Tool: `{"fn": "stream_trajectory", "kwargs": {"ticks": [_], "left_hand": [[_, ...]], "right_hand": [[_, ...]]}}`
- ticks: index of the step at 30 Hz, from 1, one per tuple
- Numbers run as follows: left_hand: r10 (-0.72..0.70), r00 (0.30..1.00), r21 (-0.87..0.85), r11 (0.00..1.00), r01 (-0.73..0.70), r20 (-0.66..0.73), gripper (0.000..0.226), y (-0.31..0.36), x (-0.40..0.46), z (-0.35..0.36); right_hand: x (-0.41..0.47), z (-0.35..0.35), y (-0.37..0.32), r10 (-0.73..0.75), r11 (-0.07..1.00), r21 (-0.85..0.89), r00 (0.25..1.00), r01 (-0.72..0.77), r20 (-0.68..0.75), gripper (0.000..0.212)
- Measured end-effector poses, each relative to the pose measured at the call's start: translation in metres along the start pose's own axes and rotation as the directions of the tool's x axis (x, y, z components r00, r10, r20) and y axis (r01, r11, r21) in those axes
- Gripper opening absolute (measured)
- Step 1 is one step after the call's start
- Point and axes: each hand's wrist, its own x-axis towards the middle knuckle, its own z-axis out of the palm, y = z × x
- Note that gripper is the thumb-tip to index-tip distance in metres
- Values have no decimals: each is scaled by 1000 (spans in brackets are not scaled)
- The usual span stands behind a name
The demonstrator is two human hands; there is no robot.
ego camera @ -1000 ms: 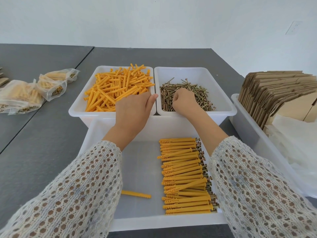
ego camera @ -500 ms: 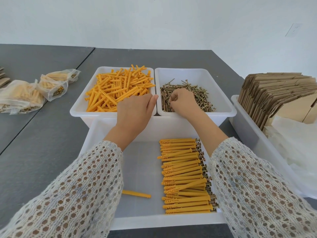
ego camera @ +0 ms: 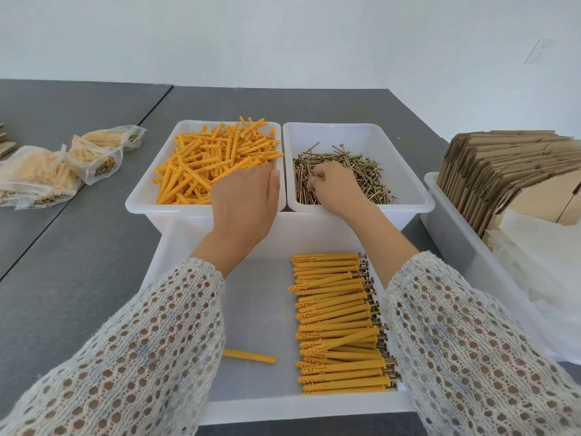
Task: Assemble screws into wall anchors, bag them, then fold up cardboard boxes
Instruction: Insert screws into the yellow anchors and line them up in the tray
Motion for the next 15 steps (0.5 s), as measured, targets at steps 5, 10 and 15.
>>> {"fn": "stream_trajectory", "kwargs": {"ticks": [5, 10, 15], "left_hand": [[-62, 997, 17, 998, 61, 50, 37, -5, 1, 3], [-131, 990, -7, 991, 132, 57, 24, -5, 3, 4], [-181, 982, -115, 976, 186, 57, 8, -10, 4, 3]], "right_hand": [[-6, -2, -10, -127, 990, 54, 986, 134, -108, 30], [-8, -2, -12, -162, 980, 98, 981, 172, -103, 23], [-9, -1, -10, -201, 969, 139, 978, 206, -50, 21]]}}
